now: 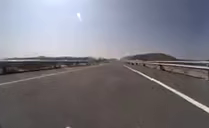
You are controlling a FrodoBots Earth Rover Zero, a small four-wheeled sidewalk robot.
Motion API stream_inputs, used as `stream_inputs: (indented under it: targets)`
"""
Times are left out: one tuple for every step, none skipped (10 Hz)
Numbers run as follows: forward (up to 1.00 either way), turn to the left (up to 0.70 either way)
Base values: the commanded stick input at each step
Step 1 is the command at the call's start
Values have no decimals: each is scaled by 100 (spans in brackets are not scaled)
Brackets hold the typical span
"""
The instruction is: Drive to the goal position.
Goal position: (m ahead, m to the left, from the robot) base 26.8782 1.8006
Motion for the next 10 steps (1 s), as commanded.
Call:
stream_inputs:
  targets:
    - [100,-10]
    - [100,0]
    - [100,0]
    - [100,0]
    - [100,0]
    - [100,0]
    - [100,0]
    - [100,0]
    - [100,0]
    - [100,0]
